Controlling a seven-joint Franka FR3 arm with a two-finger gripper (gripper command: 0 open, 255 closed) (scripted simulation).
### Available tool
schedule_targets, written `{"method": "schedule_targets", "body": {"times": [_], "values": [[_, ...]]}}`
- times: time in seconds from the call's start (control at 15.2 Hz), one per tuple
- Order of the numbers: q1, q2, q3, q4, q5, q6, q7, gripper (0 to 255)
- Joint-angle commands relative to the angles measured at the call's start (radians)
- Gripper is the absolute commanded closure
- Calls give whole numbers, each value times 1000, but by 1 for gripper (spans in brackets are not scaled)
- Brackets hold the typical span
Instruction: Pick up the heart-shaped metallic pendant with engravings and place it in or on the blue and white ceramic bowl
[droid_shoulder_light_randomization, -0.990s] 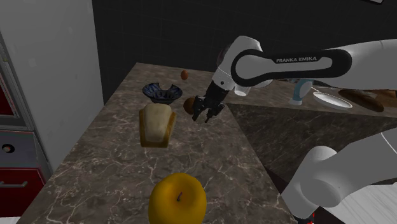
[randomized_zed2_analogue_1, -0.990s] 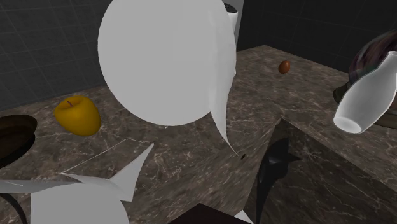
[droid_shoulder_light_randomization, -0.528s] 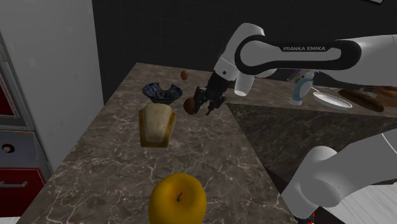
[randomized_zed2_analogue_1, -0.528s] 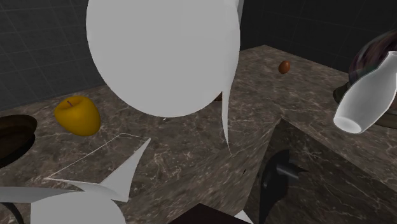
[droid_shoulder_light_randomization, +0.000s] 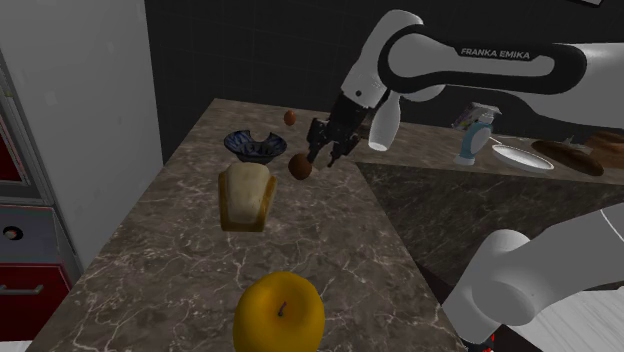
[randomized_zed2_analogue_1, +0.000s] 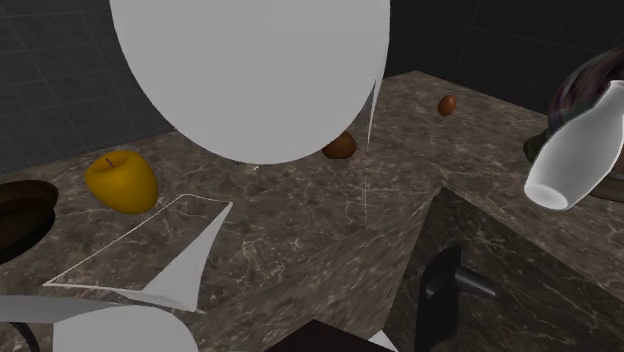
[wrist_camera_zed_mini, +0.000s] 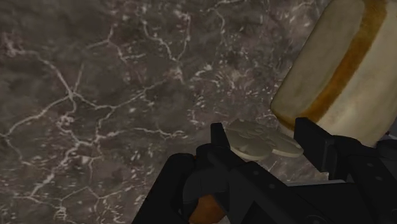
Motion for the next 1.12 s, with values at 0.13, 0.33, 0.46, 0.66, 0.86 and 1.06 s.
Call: {"method": "schedule_targets", "body": {"times": [0.13,0.33,0.46,0.66,0.86,1.06], "values": [[-3,4,-4,56,-7,-51,11,255],[-4,10,-7,100,-13,-89,20,255],[-5,15,-9,131,-16,-114,26,255],[-6,22,-11,169,-19,-145,34,255],[-13,142,-4,274,-32,-129,36,255],[-17,264,2,392,-48,-125,42,255]]}}
